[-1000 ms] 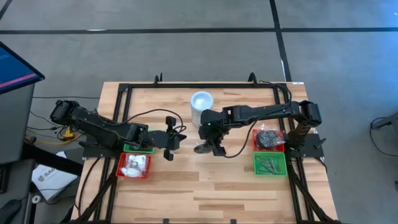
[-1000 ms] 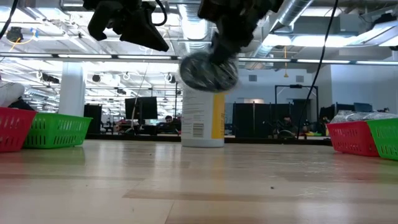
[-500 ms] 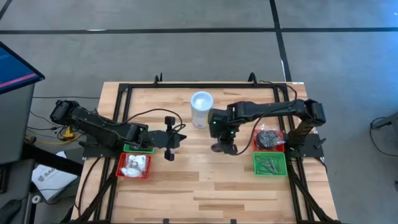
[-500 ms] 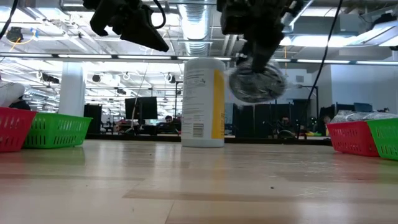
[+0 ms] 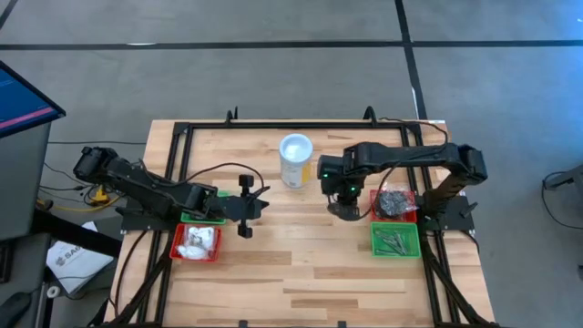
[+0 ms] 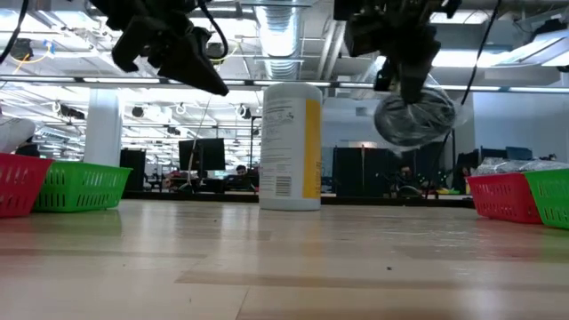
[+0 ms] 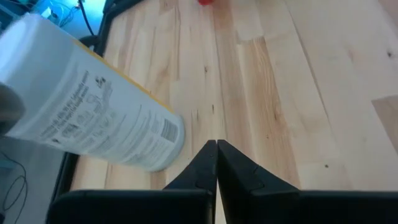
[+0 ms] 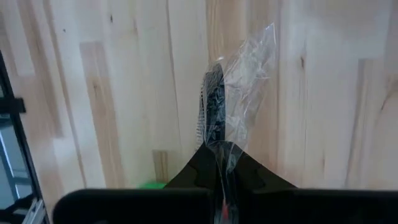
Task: Pick & Place Travel size toiletries
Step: Put the hairbrush into the right red bin
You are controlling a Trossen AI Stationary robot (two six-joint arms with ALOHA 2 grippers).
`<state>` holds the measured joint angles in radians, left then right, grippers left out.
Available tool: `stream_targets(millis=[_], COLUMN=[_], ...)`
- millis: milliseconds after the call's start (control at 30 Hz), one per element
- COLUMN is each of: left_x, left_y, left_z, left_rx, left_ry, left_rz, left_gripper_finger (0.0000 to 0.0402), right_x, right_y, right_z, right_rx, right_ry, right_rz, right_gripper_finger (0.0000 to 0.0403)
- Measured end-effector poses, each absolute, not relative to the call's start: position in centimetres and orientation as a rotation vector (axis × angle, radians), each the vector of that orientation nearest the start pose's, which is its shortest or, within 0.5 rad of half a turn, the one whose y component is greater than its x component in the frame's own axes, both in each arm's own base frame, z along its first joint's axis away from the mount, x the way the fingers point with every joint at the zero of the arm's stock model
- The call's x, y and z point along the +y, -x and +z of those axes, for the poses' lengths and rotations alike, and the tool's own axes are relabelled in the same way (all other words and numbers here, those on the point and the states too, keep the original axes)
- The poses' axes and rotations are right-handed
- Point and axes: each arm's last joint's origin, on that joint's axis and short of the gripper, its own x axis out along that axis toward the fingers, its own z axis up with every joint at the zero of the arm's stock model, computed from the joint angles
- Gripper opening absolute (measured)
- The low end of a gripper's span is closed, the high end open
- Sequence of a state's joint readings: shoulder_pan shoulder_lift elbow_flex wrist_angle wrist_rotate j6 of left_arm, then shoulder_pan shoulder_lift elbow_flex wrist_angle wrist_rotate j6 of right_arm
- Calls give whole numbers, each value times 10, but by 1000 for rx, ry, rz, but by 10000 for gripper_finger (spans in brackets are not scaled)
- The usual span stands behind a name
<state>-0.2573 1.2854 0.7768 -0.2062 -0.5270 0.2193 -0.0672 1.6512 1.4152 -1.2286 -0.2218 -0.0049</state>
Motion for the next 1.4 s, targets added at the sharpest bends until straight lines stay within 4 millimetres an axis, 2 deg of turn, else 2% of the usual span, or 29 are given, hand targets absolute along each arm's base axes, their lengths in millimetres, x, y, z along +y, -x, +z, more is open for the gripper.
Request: stream_targets(millis=[200,833,1100,1400], left_x=[-51,-52,-52,-52], left_y=[-252,-254,-255,-255], left_z=[222,226,226,227], left_rx=[710,669,663,656], left_ry=[-491,-476,-474,-471], left_rz=[183,194,194,194], left_gripper_finger=[4,4,4,4], right_x=[-21,-34,-34,-30], right_y=[-272,-169,-140,-126], right_z=[271,247,242,229], right_rx=[1416,1352,1312,1339], right_ry=[-293,-503,-553,-585], right_rz=[45,-163,-209,-226], right_gripper_finger=[1,1,1,1])
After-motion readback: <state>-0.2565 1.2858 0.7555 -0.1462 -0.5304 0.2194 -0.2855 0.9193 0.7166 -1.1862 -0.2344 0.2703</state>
